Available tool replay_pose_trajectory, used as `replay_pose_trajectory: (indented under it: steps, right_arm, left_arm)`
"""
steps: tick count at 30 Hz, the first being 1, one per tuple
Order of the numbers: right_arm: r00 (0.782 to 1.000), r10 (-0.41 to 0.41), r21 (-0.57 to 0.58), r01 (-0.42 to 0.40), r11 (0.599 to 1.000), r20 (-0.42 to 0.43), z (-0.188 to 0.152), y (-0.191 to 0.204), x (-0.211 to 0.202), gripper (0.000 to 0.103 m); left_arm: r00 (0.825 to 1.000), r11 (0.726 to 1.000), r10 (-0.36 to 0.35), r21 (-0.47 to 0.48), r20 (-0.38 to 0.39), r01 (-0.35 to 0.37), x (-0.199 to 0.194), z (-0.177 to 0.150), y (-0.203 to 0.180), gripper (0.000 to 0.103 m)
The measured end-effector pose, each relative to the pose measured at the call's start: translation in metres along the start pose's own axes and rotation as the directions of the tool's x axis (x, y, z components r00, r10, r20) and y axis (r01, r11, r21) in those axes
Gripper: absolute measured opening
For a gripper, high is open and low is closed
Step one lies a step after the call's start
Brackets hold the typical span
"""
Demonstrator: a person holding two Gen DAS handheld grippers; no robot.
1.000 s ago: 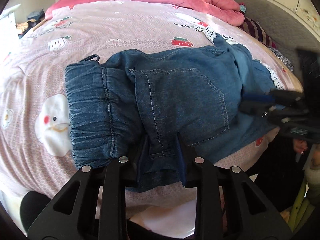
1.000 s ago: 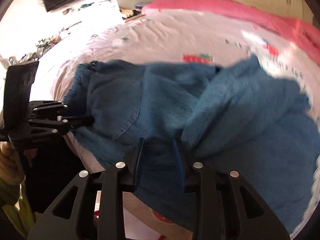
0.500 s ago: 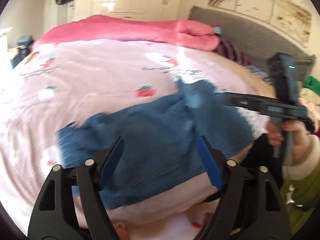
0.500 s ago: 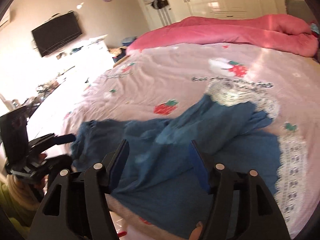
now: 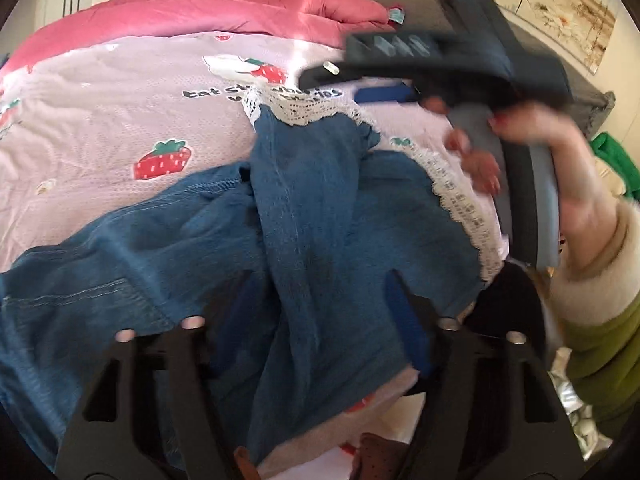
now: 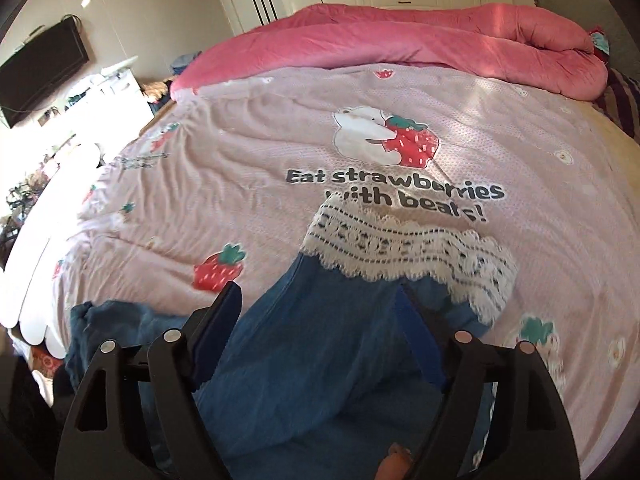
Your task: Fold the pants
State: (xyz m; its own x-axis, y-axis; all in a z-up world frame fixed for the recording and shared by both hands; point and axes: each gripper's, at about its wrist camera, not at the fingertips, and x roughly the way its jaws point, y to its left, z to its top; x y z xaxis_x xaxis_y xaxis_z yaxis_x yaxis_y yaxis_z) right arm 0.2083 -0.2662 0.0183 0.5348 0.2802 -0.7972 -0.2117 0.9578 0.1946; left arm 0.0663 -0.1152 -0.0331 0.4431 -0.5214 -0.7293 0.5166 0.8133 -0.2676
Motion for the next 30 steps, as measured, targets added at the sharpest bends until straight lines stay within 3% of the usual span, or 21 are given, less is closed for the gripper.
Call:
replay_pose_trajectory:
  steps: [5,11,13,14,16,17,23,30]
  right_arm:
    - [0.993,-0.097,-0.072,0.093,0.993,-0.064,0.028,0.008,0.042,0.078]
    - [0.964,-0.208,-0.127,0.188,0.974,-0.163,0.054,0.014,0.094,0.077]
    - [0.955,-0.207,-0.108,0.187,0.976,-0.212,0.058,0.008,0.11,0.053]
    - [0.95,-0.204,-0.11,0.183,0.977,-0.237,0.058,0.006,0.117,0.026]
    - [0.956,-0.162,-0.093,0.143,0.985,-0.244,0.058,0.002,0.116,0.014]
    - [0.963,-0.142,-0.081,0.127,0.989,-0.227,0.059,-0.002,0.108,0.01]
    - [0.996,-0.06,0.031,0.062,0.998,-0.065,0.054,-0.039,0.03,0.008]
    - [0.993,-0.037,0.192,0.016,0.981,0.108,0.021,-0.096,-0.08,0.008]
  left_arm:
    - [1.0,1.0,-0.013,0.002,-0.014,0.013,0.017,-0.009,0.003,0.017]
    - [1.0,1.0,-0.03,0.005,-0.003,0.03,0.018,-0.012,0.007,0.009]
    - [0.999,0.999,-0.04,0.001,-0.002,0.04,0.017,-0.013,0.008,0.009]
    - [0.999,0.999,-0.041,0.003,-0.003,0.041,0.019,-0.011,0.011,0.009]
    - [0.999,0.999,-0.041,0.006,0.0,0.041,0.017,-0.011,0.013,0.009]
    - [0.999,0.999,-0.043,0.004,0.001,0.043,0.017,-0.011,0.014,0.009]
    - [0.999,0.999,-0.046,0.007,0.003,0.046,0.011,-0.009,0.018,0.009]
    - [0.998,0.994,-0.052,0.094,0.039,0.048,0.001,0.0,0.0,0.006]
